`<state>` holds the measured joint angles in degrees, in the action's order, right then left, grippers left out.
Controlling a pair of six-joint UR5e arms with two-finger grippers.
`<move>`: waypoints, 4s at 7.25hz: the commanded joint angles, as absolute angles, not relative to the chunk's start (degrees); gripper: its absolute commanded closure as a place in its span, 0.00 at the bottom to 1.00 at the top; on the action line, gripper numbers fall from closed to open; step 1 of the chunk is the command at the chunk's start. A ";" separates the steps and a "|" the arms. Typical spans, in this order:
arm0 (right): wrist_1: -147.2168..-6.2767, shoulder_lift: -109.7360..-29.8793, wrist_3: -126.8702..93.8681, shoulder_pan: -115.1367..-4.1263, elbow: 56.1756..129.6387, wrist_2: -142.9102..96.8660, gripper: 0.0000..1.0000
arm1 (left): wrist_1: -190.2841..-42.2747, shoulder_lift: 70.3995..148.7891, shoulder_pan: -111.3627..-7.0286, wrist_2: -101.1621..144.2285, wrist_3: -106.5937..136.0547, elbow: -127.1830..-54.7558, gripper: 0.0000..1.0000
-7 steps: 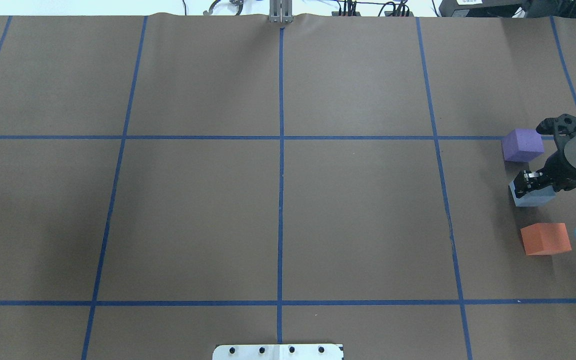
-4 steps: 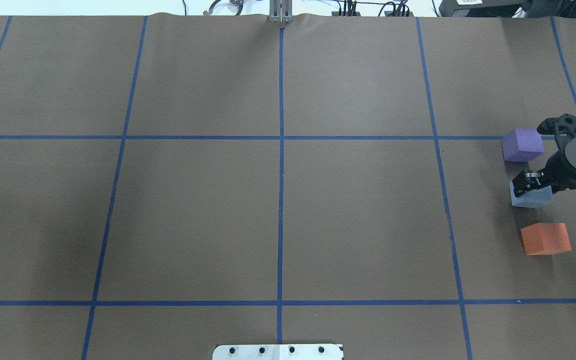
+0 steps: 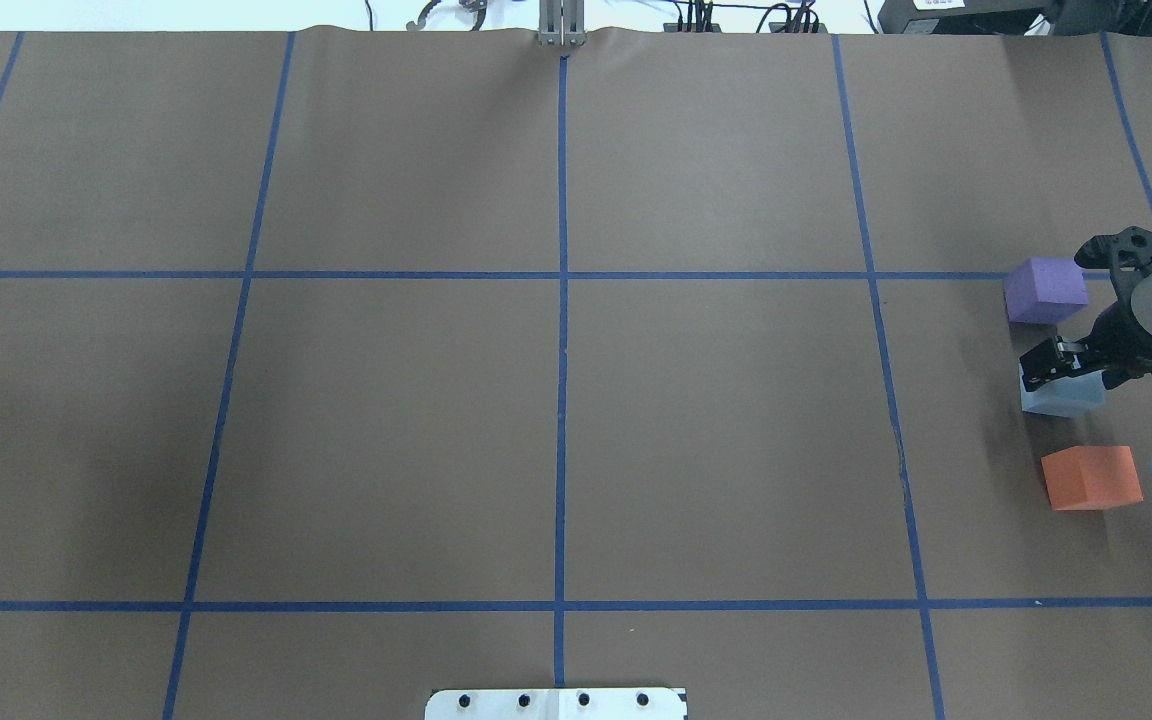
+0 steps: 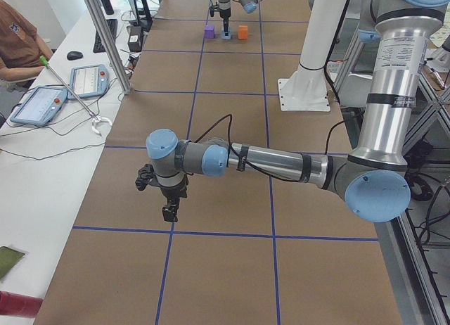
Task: Place blue block between orange and purple blocks
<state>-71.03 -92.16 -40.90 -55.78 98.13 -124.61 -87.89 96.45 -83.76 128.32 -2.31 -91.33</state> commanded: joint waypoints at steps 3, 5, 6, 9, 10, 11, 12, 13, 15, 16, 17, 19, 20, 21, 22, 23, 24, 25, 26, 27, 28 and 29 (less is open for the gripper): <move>-74.33 -92.73 -22.24 -74.05 106.70 -125.86 0.00 | -87.80 96.42 -83.76 128.41 -2.37 -91.41 0.00; -89.22 -89.14 -3.26 -81.34 105.48 -128.31 0.00 | -87.80 96.33 -83.76 128.67 -2.55 -91.32 0.00; -94.60 -89.21 2.66 -85.39 104.16 -133.19 0.00 | -87.80 96.24 -83.93 128.67 -2.81 -91.41 0.00; -94.92 -94.12 18.09 -92.19 97.30 -138.34 0.00 | -87.54 95.54 -87.00 128.32 -10.35 -91.23 0.00; -94.92 -93.61 18.19 -92.20 96.60 -137.99 0.00 | -87.63 95.10 -87.53 128.67 -10.46 -91.23 0.00; -93.44 -92.47 18.11 -92.20 95.37 -137.99 0.00 | -87.71 93.53 -88.32 128.85 -10.46 -91.58 0.00; -91.69 -93.33 17.58 -92.20 95.27 -137.90 0.00 | -87.80 93.08 -88.42 128.41 -10.46 -91.49 0.00; -91.58 -93.69 17.32 -92.11 93.71 -137.29 0.00 | -88.06 91.77 -88.42 128.32 -10.37 -91.49 0.00; -91.41 -93.25 9.37 -91.94 93.42 -136.76 0.00 | -87.98 91.67 -88.42 128.23 -10.20 -91.58 0.00; -89.93 -92.64 8.27 -91.59 94.21 -136.24 0.00 | -87.89 91.67 -88.42 128.23 -10.11 -91.58 0.00; -90.00 -92.46 8.17 -91.50 95.26 -134.32 0.00 | -87.89 91.67 -88.50 128.32 -10.11 -91.58 0.00; -90.18 -93.33 8.17 -91.49 97.29 -134.02 0.00 | -87.89 91.67 -88.68 128.32 -10.02 -92.02 0.00; -89.83 -94.21 8.17 -91.49 97.56 -134.90 0.00 | -87.89 91.67 -88.68 128.41 -10.02 -92.02 0.00; -89.74 -94.31 8.17 -91.41 97.47 -136.13 0.00 | -87.89 91.67 -88.68 128.41 -10.02 -92.02 0.00; -89.74 -94.22 8.17 -91.41 97.47 -136.14 0.00 | -87.89 91.67 -88.68 128.41 -10.02 -92.02 0.00; -89.74 -94.22 8.17 -91.41 97.47 -136.14 0.00 | -87.89 91.67 -88.68 128.41 -10.02 -92.02 0.00; -89.74 -94.22 8.17 -91.41 97.47 -136.14 0.00 | -87.89 91.67 -88.68 128.41 -10.02 -92.02 0.00; -89.74 -94.13 8.17 -91.41 97.47 -136.14 0.00 | -87.80 91.67 -88.68 128.41 -9.93 -91.93 0.00; -89.74 -94.13 8.17 -91.41 97.47 -136.14 0.00 | -87.80 91.67 -88.68 128.58 -9.93 -91.93 0.00; -89.74 -94.13 8.17 -91.41 97.56 -136.14 0.00 | -87.80 91.67 -88.68 128.58 -9.93 -91.85 0.00; -89.74 -94.13 8.17 -91.41 97.47 -136.14 0.00 | -87.80 91.67 -88.59 128.58 -9.84 -91.76 0.00; -89.74 -94.13 8.17 -91.41 97.56 -136.23 0.00 | -87.80 91.67 -88.59 128.58 -9.76 -91.76 0.00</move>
